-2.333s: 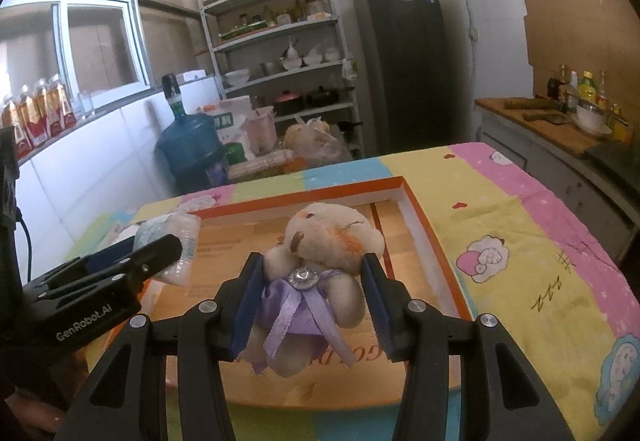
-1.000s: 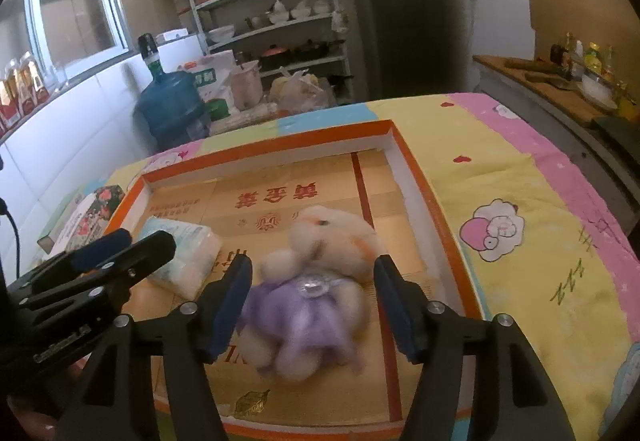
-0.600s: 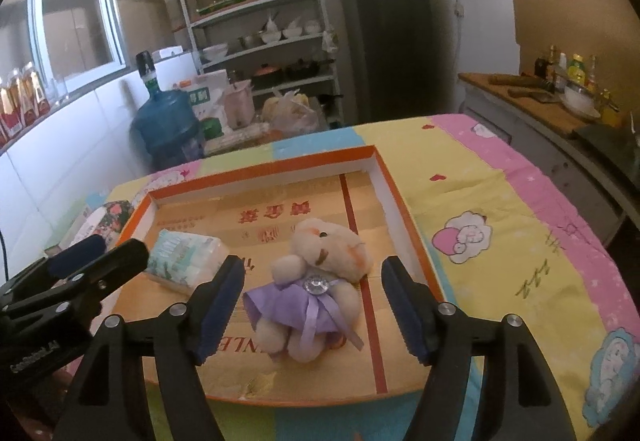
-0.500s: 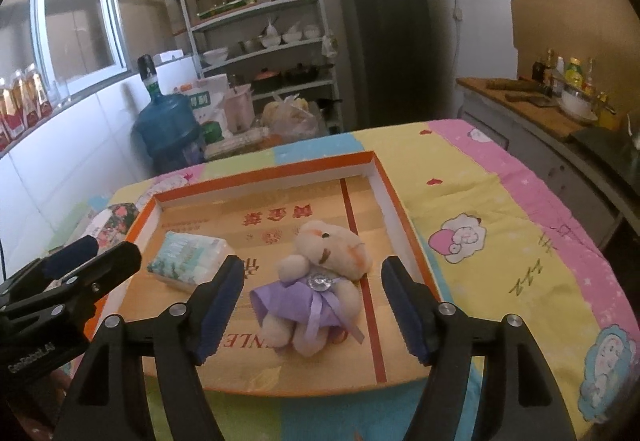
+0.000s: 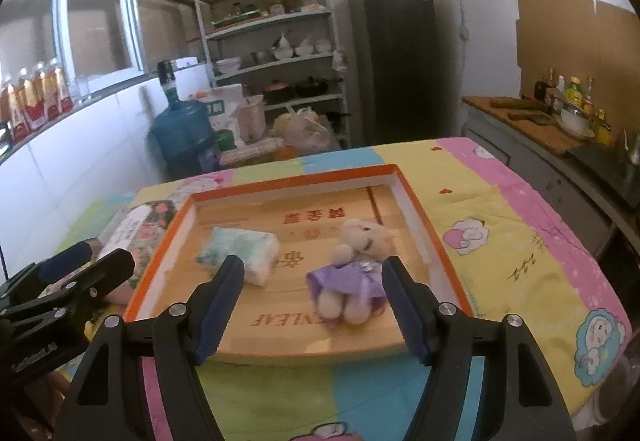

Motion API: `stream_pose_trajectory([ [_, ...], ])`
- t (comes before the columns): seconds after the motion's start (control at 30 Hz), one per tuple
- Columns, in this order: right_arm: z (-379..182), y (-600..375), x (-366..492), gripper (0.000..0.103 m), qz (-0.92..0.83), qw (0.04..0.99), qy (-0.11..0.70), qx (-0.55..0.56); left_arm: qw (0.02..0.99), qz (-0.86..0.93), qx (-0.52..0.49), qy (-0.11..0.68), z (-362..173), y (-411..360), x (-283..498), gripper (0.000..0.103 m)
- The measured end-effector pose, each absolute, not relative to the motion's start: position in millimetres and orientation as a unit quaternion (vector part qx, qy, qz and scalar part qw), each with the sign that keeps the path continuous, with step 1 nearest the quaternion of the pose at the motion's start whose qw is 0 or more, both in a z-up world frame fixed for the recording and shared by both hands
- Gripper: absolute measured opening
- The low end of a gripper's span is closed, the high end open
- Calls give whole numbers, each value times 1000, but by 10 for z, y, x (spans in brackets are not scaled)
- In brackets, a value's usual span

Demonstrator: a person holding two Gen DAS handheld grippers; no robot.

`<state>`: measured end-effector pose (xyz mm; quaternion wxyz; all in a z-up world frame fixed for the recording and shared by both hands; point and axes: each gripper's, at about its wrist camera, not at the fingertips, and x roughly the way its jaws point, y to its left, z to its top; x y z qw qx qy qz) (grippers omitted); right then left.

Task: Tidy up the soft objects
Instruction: 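Release the pack into the box with the left gripper while the right releases the bear, then move both open grippers back over the pile of soft items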

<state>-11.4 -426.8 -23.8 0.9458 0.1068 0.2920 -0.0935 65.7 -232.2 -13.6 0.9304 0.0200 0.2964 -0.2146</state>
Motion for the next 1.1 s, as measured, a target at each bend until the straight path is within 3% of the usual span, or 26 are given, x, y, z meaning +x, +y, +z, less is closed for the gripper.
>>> stream_pose_trajectory([
  [1.1, -295, -2493, -205, 73, -7, 954, 292, 73, 952, -116, -1, 284, -157, -653, 293, 80],
])
